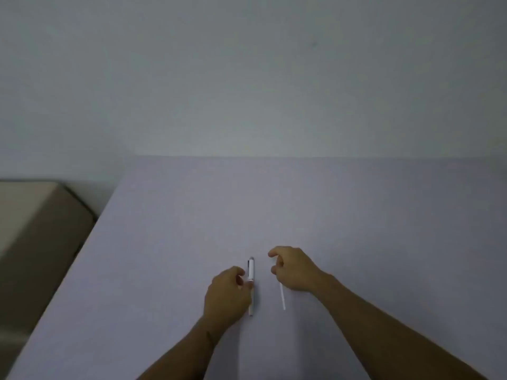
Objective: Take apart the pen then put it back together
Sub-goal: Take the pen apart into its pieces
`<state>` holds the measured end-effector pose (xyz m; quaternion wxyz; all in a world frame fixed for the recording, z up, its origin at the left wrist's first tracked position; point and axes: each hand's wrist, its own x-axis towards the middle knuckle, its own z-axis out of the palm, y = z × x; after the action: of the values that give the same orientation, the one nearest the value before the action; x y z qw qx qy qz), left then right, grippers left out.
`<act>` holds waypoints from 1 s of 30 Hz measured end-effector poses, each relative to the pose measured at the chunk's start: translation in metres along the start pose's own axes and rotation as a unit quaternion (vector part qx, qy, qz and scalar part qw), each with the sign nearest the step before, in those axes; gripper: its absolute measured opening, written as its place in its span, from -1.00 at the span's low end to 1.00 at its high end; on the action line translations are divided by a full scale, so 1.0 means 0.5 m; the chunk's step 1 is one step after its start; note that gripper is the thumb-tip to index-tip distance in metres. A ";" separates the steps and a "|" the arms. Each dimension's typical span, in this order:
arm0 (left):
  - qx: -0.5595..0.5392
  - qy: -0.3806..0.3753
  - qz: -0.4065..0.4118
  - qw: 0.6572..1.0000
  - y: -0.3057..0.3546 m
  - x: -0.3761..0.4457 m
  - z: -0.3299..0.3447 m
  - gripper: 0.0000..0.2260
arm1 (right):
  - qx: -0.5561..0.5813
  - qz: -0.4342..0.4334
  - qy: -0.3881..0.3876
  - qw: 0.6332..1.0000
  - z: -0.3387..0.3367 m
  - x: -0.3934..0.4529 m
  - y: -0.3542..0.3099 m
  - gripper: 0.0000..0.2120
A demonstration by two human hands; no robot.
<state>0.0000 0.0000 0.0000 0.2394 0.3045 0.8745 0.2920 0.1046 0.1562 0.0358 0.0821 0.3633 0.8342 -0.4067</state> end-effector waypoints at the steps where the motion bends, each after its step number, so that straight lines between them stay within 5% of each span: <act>1: 0.010 -0.007 -0.014 1.000 -0.001 0.006 0.009 -0.73 | -0.005 0.008 0.000 1.000 0.003 0.008 0.009 -0.58; 6: 0.070 -0.027 -0.050 0.996 0.009 0.018 0.052 -0.72 | -0.001 0.033 -0.007 0.999 0.010 0.023 0.035 -0.61; 12: 0.064 -0.021 -0.064 0.996 0.010 0.032 0.060 -0.94 | 0.016 0.045 0.007 0.999 0.021 0.057 0.037 -0.69; 20: 0.061 -0.004 0.024 0.998 0.027 0.049 0.049 -0.85 | 0.265 0.173 0.049 0.947 0.035 0.100 -0.009 -0.88; 24: 0.093 -0.030 0.005 0.995 0.029 0.077 0.024 -0.93 | 0.328 0.206 0.076 0.919 0.012 0.132 -0.013 -0.83; 30: 0.102 -0.037 -0.056 0.992 0.000 0.081 0.007 -0.93 | 0.206 0.178 0.037 0.962 -0.012 0.176 -0.009 -0.86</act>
<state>-0.0263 0.0284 -0.0125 0.2554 0.2882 0.9061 0.1754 0.0390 0.2061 0.0043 0.0455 0.5298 0.6569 -0.5345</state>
